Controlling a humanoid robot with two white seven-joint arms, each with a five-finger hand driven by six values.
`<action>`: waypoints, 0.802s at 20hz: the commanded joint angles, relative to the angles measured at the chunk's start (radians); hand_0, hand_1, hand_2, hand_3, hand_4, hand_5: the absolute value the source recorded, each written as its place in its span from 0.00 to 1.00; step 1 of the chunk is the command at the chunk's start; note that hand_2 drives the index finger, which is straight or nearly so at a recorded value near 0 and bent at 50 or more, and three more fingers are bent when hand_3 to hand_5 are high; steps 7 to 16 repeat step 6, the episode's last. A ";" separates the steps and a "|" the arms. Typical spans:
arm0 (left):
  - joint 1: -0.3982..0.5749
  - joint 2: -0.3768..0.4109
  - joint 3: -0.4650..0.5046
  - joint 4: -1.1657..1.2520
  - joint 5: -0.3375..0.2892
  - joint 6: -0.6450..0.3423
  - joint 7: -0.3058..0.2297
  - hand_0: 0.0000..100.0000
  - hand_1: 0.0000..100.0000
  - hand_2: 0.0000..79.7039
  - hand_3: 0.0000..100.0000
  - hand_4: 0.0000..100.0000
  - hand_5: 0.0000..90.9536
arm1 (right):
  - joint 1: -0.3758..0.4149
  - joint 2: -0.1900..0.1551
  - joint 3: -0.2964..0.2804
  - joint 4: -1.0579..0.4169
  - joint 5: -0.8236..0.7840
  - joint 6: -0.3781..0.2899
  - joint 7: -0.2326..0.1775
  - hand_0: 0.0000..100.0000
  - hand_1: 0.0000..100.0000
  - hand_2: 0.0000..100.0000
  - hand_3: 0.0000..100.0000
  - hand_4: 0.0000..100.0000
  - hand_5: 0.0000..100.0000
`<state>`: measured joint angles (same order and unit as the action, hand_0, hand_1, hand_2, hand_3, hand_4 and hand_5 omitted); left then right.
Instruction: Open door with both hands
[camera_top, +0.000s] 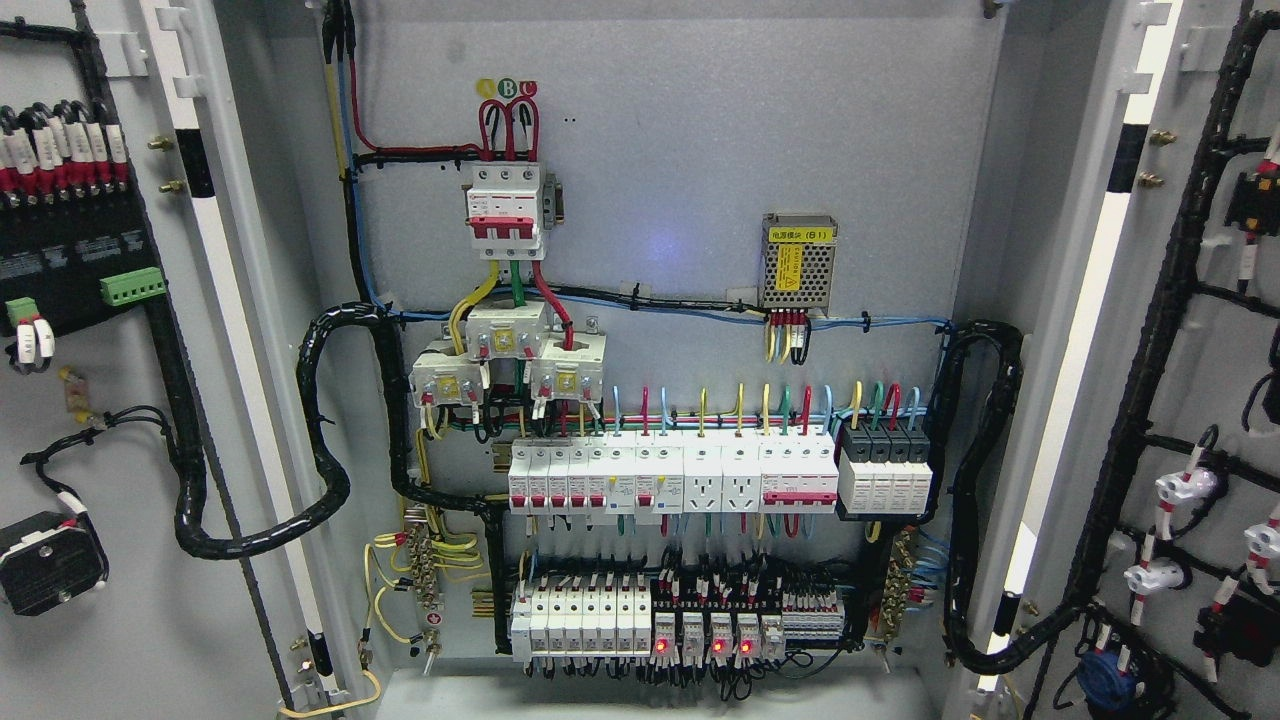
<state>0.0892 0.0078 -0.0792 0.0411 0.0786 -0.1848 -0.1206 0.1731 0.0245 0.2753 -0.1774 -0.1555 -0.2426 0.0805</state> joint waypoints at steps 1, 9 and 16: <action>-0.002 -0.034 0.100 0.045 -0.037 0.004 0.002 0.00 0.00 0.00 0.00 0.00 0.00 | -0.003 0.052 -0.048 0.136 0.001 0.049 0.008 0.00 0.00 0.00 0.00 0.00 0.00; -0.002 -0.035 0.161 0.000 -0.037 0.005 0.009 0.00 0.00 0.00 0.00 0.00 0.00 | -0.003 0.052 -0.051 0.137 0.001 0.086 0.012 0.00 0.00 0.00 0.00 0.00 0.00; -0.002 -0.035 0.161 0.000 -0.037 0.005 0.009 0.00 0.00 0.00 0.00 0.00 0.00 | -0.003 0.052 -0.051 0.137 0.001 0.086 0.012 0.00 0.00 0.00 0.00 0.00 0.00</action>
